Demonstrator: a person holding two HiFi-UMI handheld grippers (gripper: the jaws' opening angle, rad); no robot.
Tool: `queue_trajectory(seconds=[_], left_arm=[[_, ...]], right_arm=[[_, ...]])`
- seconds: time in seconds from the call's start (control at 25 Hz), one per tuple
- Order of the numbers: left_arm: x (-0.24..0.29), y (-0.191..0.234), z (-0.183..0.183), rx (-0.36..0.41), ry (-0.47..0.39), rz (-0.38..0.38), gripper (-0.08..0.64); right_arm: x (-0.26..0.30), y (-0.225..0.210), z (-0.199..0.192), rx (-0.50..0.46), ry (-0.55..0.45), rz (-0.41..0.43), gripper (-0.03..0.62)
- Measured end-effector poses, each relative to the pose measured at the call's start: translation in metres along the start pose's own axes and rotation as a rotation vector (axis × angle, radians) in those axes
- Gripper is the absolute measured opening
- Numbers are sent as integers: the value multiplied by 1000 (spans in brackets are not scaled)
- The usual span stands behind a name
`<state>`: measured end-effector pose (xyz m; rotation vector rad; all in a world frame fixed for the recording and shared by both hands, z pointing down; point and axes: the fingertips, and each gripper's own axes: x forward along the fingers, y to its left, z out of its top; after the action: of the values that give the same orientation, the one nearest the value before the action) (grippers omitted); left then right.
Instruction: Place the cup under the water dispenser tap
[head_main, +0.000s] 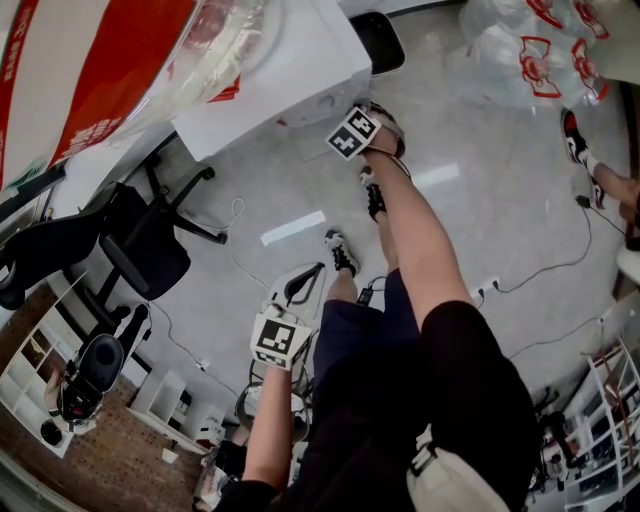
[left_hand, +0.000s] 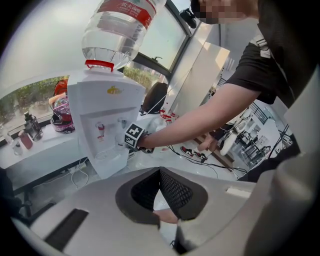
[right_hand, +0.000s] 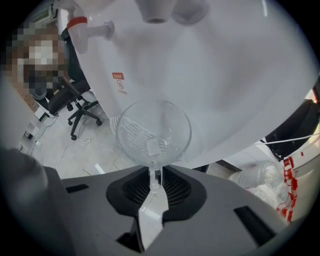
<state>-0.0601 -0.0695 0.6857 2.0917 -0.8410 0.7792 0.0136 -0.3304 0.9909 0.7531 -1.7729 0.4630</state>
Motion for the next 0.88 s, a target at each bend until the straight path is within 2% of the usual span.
queue_trajectory(seconds=[0.32, 0.76, 0.88], left_arm=[[4, 5, 7, 5, -17, 0, -2], [6, 4, 19, 7, -46, 0, -2], [6, 4, 25, 33, -65, -4, -2]], right_arm=[[-8, -1, 3, 15, -28, -6, 94], [-31, -2, -3, 24, -61, -12, 94], [-42, -4, -14, 43, -57, -12, 94]])
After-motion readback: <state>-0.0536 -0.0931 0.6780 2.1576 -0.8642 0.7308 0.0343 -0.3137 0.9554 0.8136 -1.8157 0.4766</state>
